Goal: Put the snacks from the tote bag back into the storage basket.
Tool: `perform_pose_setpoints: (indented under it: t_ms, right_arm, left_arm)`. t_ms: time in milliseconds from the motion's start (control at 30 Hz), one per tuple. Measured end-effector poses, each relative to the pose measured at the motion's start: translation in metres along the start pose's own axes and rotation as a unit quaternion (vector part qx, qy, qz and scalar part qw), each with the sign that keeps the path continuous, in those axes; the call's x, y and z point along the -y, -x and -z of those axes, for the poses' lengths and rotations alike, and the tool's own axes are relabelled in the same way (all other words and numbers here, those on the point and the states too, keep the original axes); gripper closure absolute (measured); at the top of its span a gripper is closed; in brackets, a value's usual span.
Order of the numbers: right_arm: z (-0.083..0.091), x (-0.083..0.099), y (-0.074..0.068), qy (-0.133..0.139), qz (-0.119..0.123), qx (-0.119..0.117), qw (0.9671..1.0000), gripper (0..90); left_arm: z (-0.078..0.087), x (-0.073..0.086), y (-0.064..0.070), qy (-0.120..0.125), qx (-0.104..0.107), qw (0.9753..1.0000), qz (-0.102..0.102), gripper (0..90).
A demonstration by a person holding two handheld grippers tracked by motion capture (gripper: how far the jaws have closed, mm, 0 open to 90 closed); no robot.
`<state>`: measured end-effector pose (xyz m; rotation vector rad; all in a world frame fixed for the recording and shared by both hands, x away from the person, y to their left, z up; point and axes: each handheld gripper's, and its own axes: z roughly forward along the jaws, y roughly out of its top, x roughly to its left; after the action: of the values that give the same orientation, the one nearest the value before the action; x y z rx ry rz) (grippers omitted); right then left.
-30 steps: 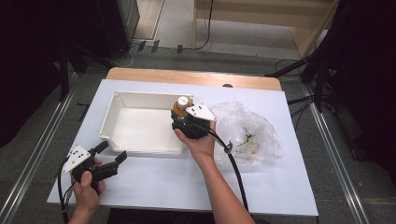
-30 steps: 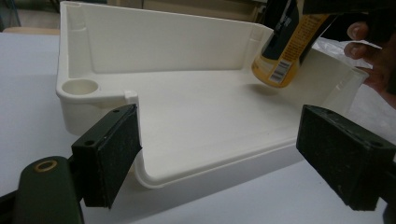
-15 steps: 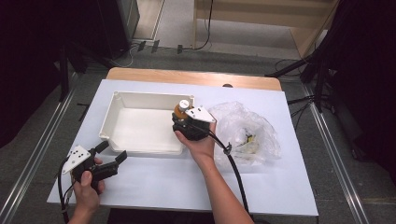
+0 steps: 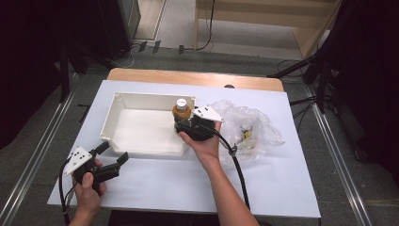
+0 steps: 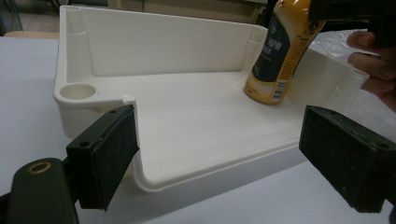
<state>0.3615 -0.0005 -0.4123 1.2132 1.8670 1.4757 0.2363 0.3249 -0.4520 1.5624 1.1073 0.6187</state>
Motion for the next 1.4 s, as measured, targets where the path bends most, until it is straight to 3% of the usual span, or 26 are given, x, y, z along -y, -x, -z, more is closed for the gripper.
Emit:
perform_pose_setpoints:
  t_ms: [133,200,267,633,867,1400]
  right_arm:
    - [0.003,-0.001,0.001,-0.005,-0.003,0.0,1.0,21.1]
    - [0.005,-0.001,0.001,0.003,-0.001,0.014,0.9999,20.9]
    - [0.007,-0.002,0.003,0.009,-0.01,0.013,0.9998,20.7]
    - [0.026,-0.009,0.012,0.036,-0.006,0.021,0.9991,22.4]
    - [0.04,-0.008,0.024,0.033,-0.011,0.025,0.9991,19.6]
    - [0.075,0.002,0.059,0.042,-0.022,0.068,0.9965,16.4]
  left_arm:
    - [0.0,0.0,0.001,0.0,-0.001,1.0,-0.001,11.8]
    - [0.0,0.0,0.001,-0.001,-0.001,1.0,-0.001,11.8]
    - [-0.001,0.0,0.001,-0.001,-0.001,1.0,-0.001,12.0]
    - [-0.001,0.0,0.001,-0.002,-0.003,1.0,-0.003,12.7]
    - [-0.001,0.0,0.002,-0.003,-0.006,1.0,-0.004,12.8]
    - [-0.001,0.0,0.002,-0.003,-0.011,0.9999,-0.007,12.9]
